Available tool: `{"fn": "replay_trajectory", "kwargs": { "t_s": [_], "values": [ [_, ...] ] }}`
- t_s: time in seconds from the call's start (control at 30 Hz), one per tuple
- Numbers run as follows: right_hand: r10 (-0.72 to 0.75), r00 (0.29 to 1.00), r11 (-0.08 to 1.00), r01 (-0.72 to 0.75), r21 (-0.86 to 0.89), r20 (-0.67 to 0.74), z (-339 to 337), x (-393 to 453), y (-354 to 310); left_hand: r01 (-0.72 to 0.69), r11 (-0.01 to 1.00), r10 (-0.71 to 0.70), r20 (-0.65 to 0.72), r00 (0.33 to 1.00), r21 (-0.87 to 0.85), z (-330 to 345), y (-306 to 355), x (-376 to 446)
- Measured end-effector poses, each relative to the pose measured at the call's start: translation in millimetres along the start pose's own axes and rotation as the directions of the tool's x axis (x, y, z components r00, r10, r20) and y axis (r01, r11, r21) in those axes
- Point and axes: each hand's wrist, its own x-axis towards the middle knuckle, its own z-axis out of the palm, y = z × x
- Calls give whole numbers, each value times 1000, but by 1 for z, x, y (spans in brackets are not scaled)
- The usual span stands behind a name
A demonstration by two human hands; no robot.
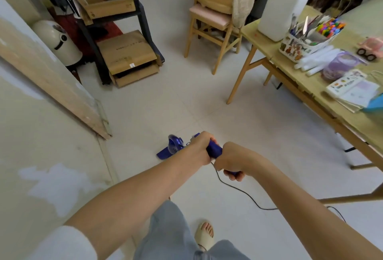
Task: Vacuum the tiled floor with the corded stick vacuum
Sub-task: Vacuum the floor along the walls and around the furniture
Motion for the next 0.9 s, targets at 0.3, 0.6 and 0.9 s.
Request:
{"fn": "replay_trajectory", "kwargs": {
  "t_s": [0.3,0.6,0.9],
  "values": [
    [-53,999,964,52,261,-1,38,2,-30,-25,986,29,-18,999,168,-38,16,-2],
    [-1,999,935,20,355,-53,49,78,-79,2,989,5,-52,999,145,-75,65,57],
    [20,999,966,-12,257,-27,42,183,-148,59,995,-52,-97,994,76,-122,136,143]
  ]
}}
